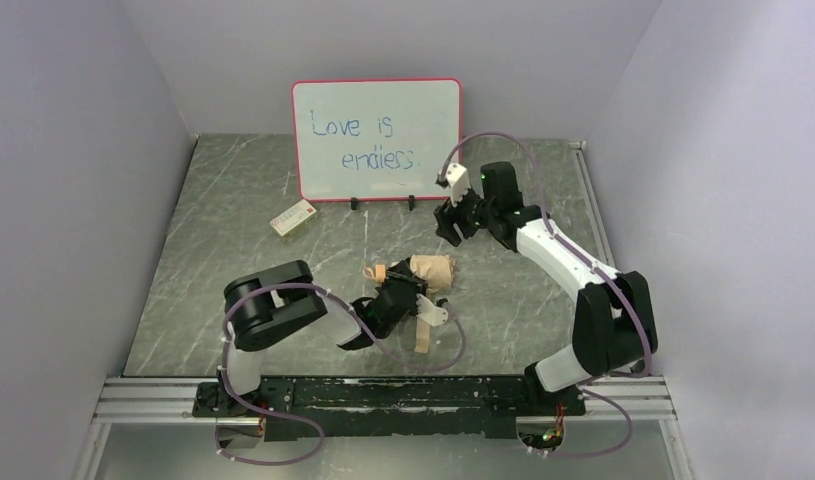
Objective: Put away the umbrella
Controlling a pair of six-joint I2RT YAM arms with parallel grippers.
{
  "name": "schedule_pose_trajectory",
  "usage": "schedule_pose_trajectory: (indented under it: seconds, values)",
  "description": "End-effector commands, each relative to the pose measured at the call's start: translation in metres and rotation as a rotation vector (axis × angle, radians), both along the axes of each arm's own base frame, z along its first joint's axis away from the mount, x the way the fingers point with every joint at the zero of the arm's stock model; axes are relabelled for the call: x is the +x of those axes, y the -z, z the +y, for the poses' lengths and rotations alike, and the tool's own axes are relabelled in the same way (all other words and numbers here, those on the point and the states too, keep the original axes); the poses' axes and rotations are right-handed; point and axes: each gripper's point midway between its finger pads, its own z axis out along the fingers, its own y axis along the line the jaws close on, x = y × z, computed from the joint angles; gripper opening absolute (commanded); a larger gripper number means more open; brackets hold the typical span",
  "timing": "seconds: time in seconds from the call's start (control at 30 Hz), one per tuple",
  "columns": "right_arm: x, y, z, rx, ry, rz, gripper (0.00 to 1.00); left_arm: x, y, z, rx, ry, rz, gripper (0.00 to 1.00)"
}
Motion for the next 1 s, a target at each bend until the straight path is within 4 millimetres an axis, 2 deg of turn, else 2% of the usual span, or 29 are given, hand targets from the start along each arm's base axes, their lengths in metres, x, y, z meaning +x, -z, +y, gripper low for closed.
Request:
schedule_pose_trajectory:
  seconds: [0.0,0.1,0.17,0.43,0.67,0.97]
  values:
    - [-0.039,0.017,0.020,-0.011,-0.346,0.073,0.68,-0.032,0.069,0.042,0.287,0.040,0.040,0.05]
    - [-0.052,0.028,0.024,-0.018,-0.454,0.139,0.68,-0.034,0.068,0.043,0.302,0.042,-0.030,0.05]
    - [-0.052,0.030,0.026,-0.019,-0.483,0.178,0.68,-0.033,0.065,0.042,0.291,0.036,-0.073,0.05]
    - [-0.063,0.059,0.031,-0.082,-0.557,0.313,0.69,-0.038,0.068,0.043,0.306,0.052,-0.095,0.05]
    - [-0.078,0.065,0.035,-0.094,-0.621,0.312,0.70,-0.038,0.070,0.042,0.313,0.058,-0.098,0.05]
    - [-0.081,0.076,0.036,-0.136,-0.632,0.337,0.70,-0.038,0.068,0.042,0.322,0.062,-0.114,0.05]
